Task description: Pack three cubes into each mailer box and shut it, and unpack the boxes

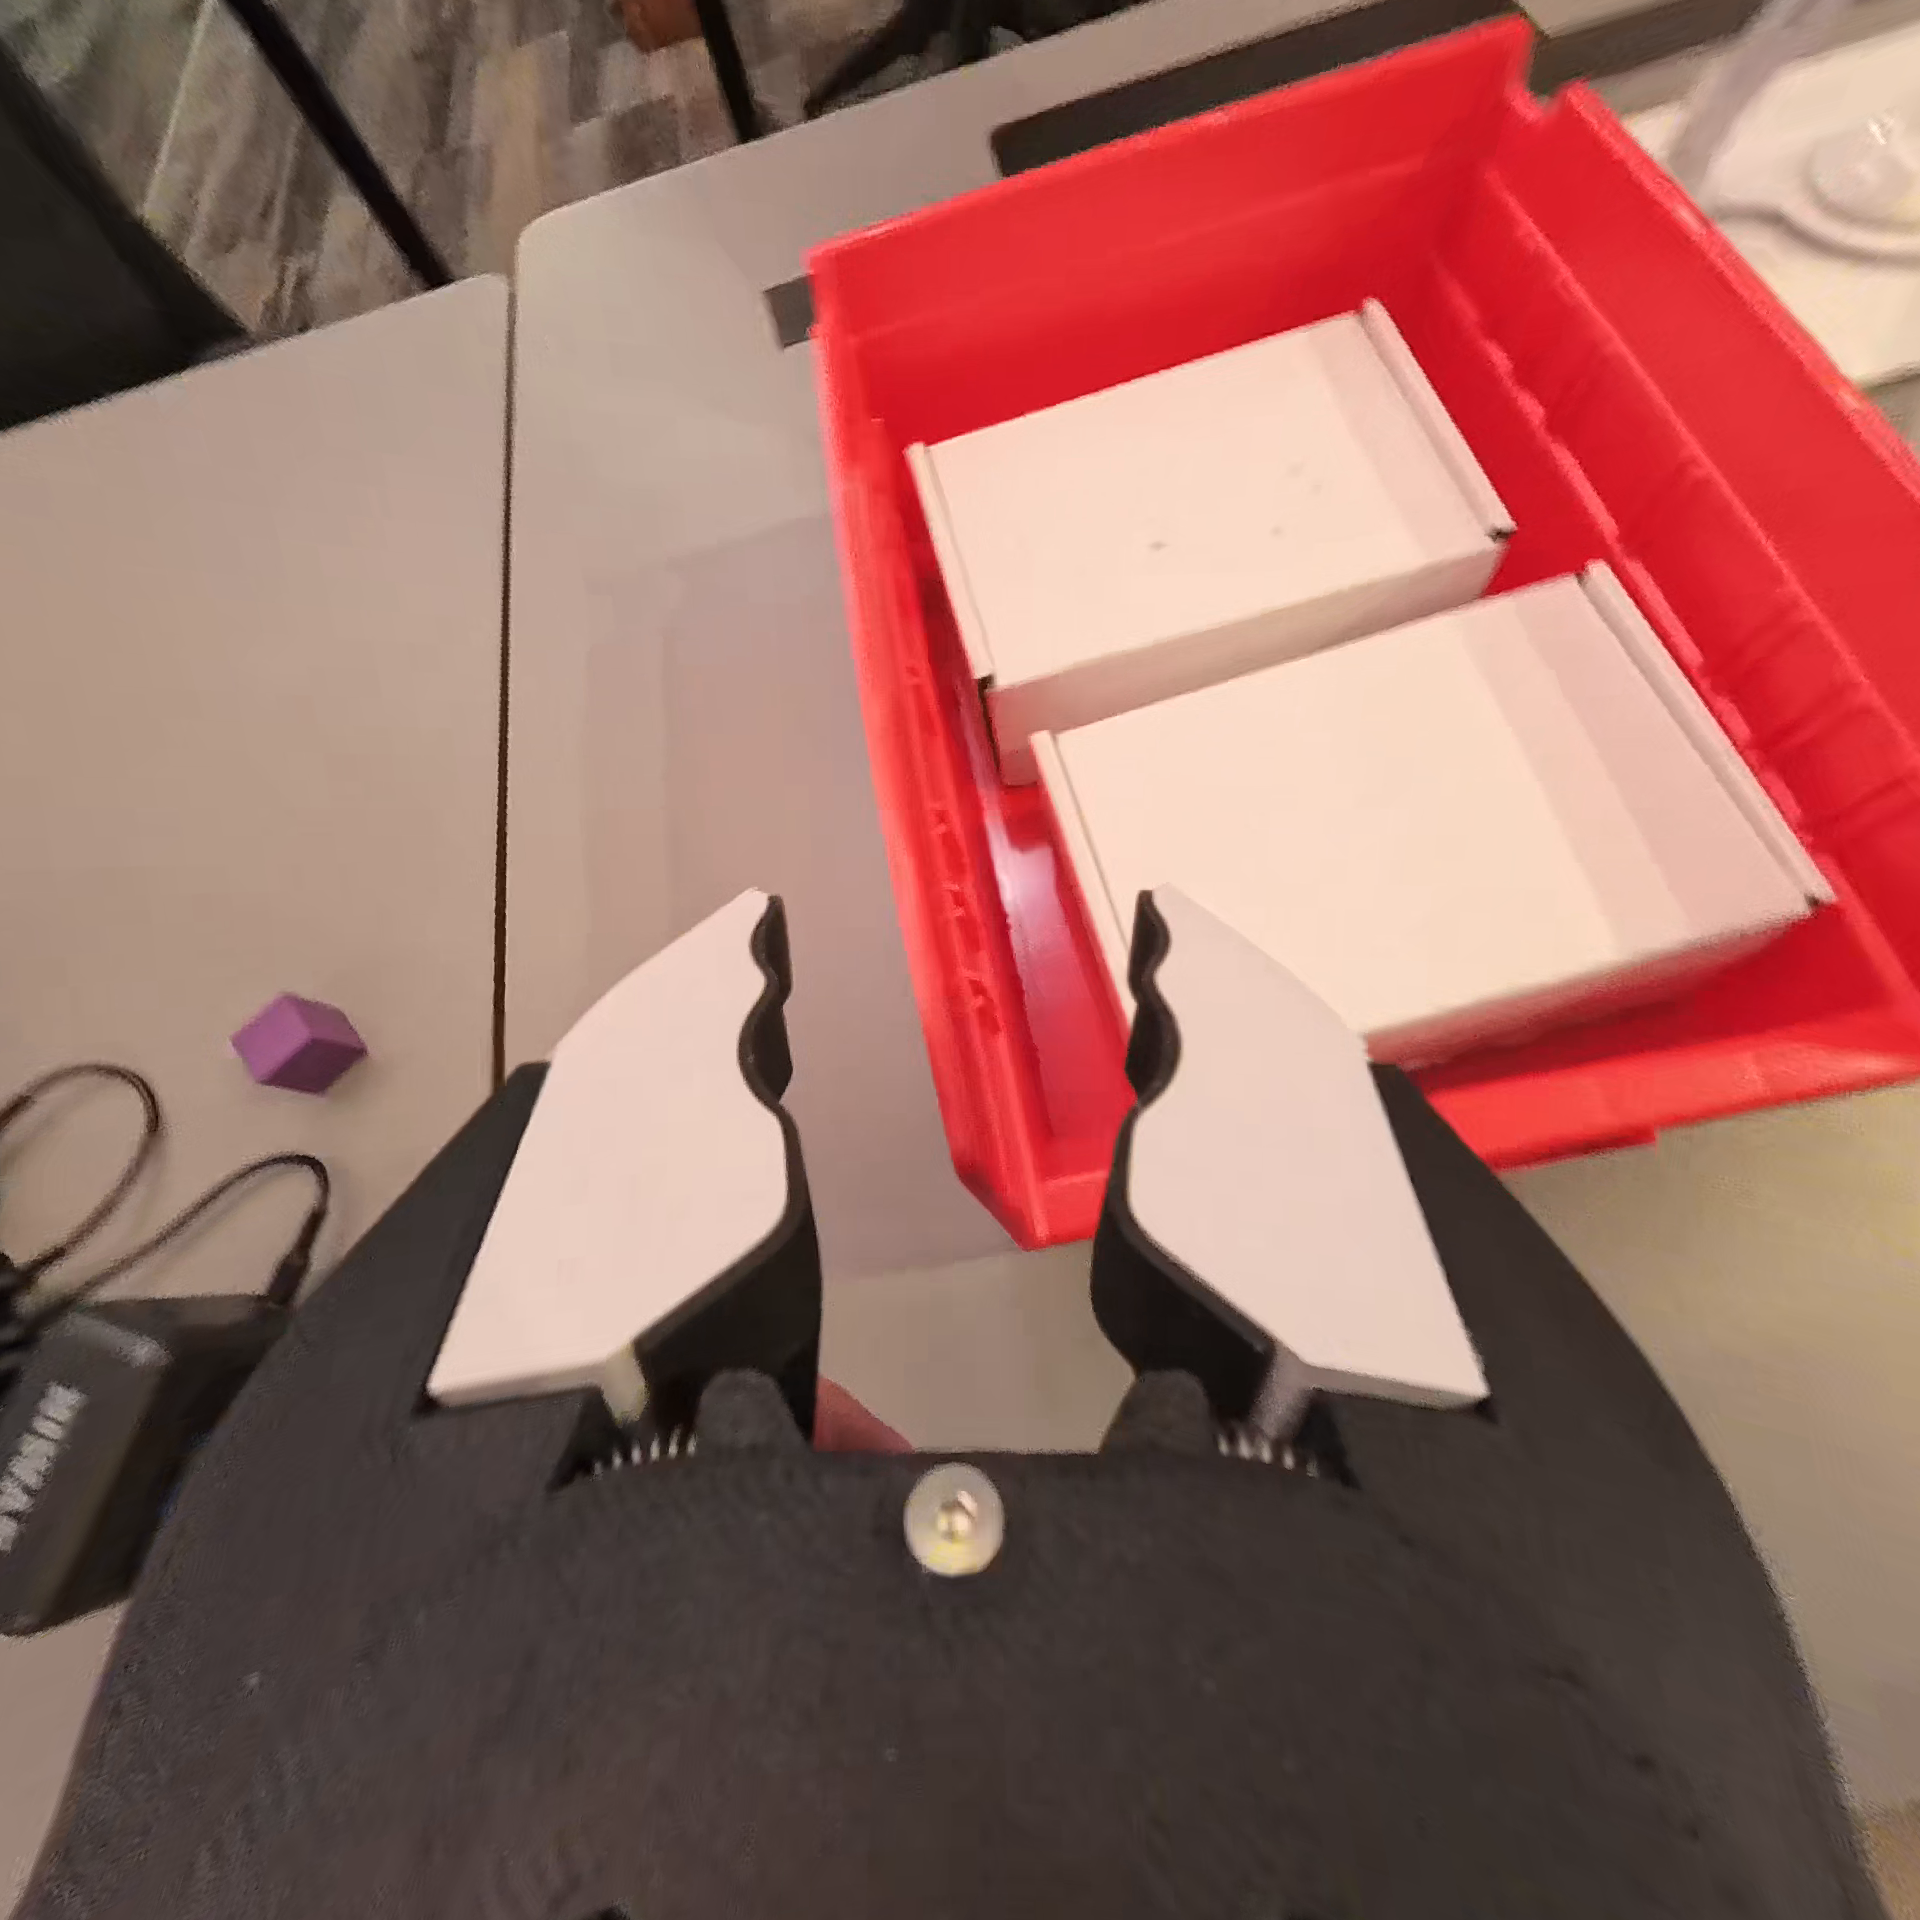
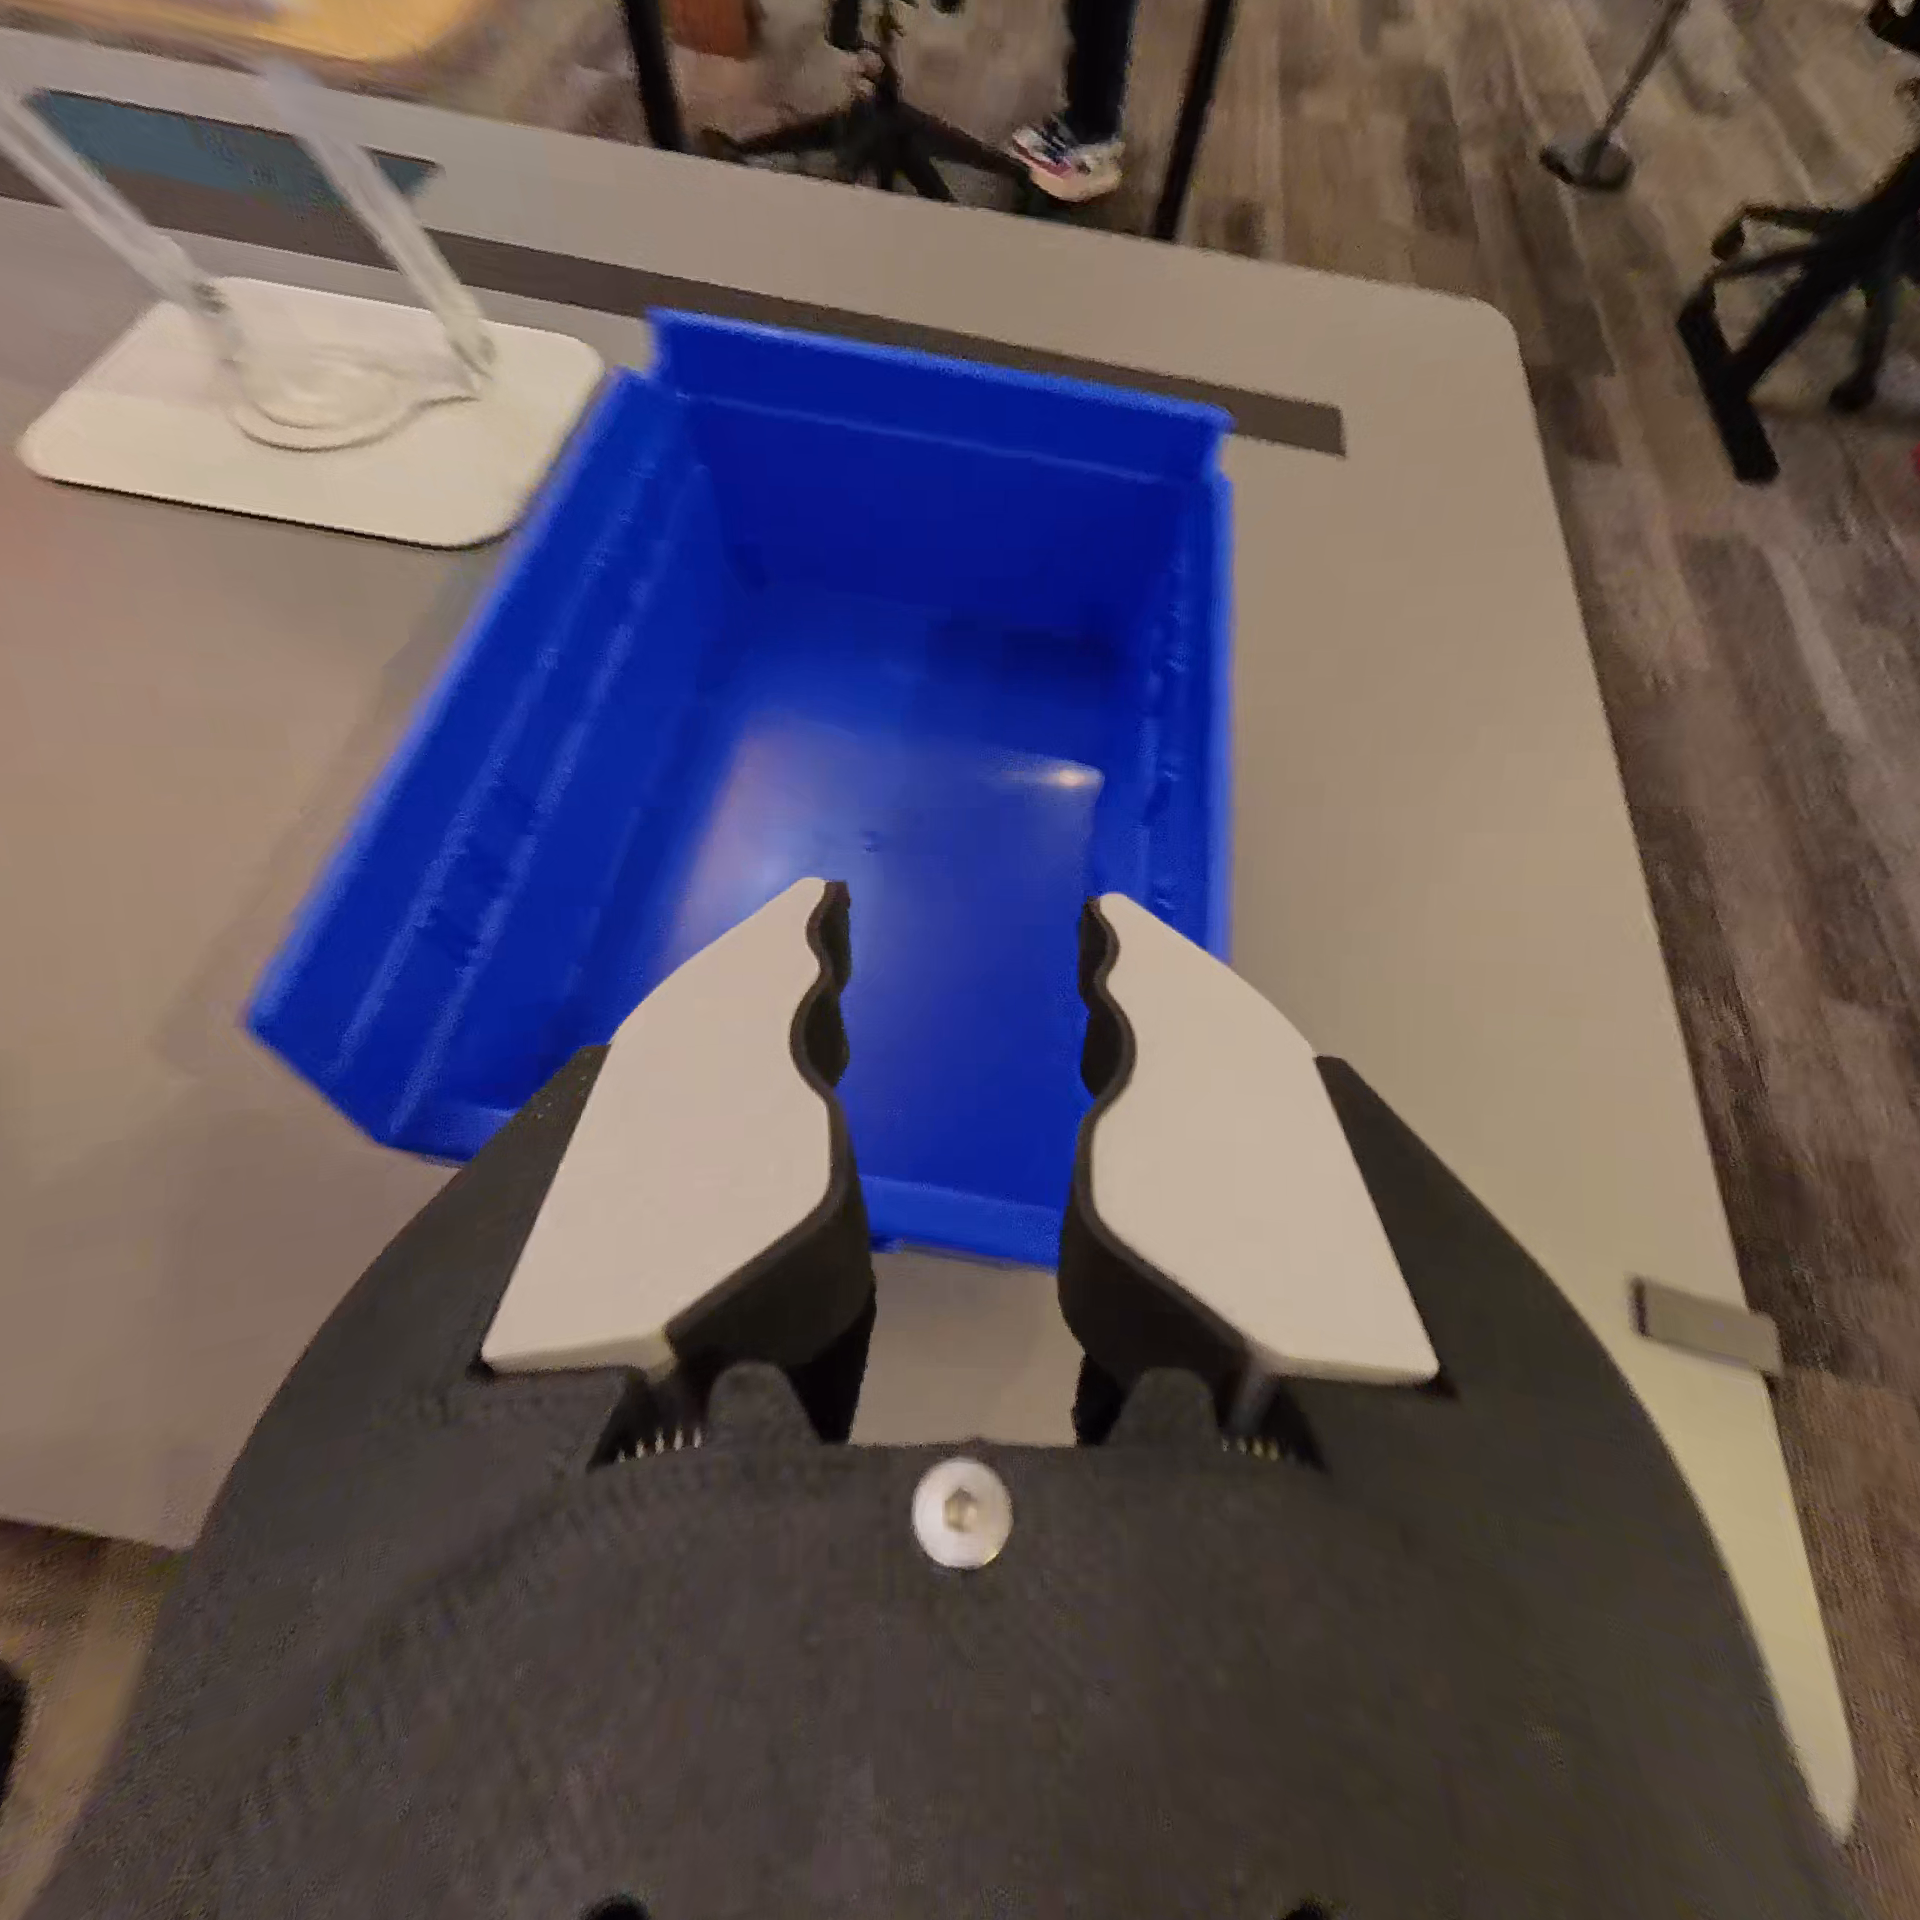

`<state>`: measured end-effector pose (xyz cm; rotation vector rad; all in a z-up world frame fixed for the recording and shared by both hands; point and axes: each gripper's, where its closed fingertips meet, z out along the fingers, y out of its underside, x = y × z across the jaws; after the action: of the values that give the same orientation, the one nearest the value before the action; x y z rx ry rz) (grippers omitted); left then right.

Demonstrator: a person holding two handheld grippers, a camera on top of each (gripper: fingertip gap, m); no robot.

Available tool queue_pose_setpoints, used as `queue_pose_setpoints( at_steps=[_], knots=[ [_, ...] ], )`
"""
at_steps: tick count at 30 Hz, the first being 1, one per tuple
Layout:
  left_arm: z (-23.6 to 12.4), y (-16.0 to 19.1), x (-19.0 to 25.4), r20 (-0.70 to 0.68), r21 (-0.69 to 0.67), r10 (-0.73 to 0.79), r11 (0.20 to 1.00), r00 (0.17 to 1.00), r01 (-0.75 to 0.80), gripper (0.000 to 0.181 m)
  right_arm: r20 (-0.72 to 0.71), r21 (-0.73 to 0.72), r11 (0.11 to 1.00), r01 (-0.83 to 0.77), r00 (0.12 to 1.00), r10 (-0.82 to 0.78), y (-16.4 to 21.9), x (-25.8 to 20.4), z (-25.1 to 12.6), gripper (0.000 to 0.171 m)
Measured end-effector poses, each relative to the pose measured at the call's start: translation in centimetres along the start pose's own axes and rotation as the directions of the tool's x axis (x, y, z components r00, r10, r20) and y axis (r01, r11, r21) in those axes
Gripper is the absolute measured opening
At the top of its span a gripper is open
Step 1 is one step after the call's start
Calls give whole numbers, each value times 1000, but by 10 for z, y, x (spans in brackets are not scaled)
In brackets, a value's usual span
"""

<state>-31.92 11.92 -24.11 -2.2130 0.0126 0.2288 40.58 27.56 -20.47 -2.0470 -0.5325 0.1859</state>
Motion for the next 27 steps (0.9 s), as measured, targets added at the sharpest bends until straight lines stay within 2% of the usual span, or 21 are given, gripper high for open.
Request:
queue_pose_setpoints(
  at_steps=[4, 7, 9, 13, 16, 19, 24, 27],
  knots=[
    [-10, -16, 28, -70, 26, 222, 975, 973, -221, 76, 129, 46, 994, 97, 986, -102, -17, -66, 0, 38],
    [-10, -29, 55, -157, 48, 398, 917, 904, -396, 83, 247, 81, 983, 164, 952, -179, -22, -122, 1, 37],
    [-6, -32, 77, -245, 67, 499, 864, 831, -499, 81, 327, 105, 974, 201, 918, -224, -23, -159, 1, 37],
    [17, -10, 98, -405, -41, 640, 701, 653, -712, 83, 494, 90, 974, 210, 839, -226, -16, -218, -2, 37],
    [39, 6, 99, -490, -92, 670, 597, 558, -797, 93, 588, 70, 984, 166, 789, -175, -13, -243, -4, 32],
    [55, 15, 100, -554, -110, 673, 523, 489, -845, 99, 611, 54, 982, 183, 771, -177, -6, -254, -2, 31],
    [66, 30, 107, -673, -123, 629, 425, 390, -897, 102, 631, 39, 984, 174, 759, -159, -2, -259, 0, 29],
    [73, 29, 107, -676, -120, 642, 388, 361, -914, 109, 634, 29, 983, 181, 757, -159, 2, -260, 2, 29]
  ],
)
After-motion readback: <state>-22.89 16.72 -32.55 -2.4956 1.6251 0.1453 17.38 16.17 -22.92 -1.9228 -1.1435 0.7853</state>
